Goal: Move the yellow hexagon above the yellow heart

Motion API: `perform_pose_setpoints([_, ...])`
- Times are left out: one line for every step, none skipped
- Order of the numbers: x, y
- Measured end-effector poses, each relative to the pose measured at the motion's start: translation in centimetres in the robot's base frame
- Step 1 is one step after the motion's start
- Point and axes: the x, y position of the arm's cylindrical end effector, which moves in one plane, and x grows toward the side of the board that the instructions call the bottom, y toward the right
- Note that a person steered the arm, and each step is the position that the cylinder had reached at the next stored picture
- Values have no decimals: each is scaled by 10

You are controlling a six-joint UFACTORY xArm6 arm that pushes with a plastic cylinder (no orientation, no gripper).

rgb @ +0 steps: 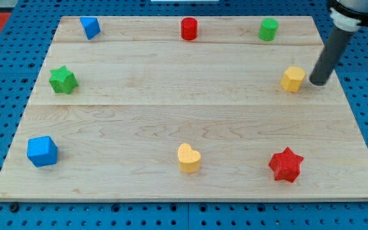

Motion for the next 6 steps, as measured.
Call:
perform_pose_setpoints([-8,-86])
perform_pose_setpoints([-8,-147])
perform_pose_setpoints([-7,-140])
perform_pose_setpoints([2,-134])
perform_pose_setpoints([13,-135])
perform_pose_setpoints([17,-138])
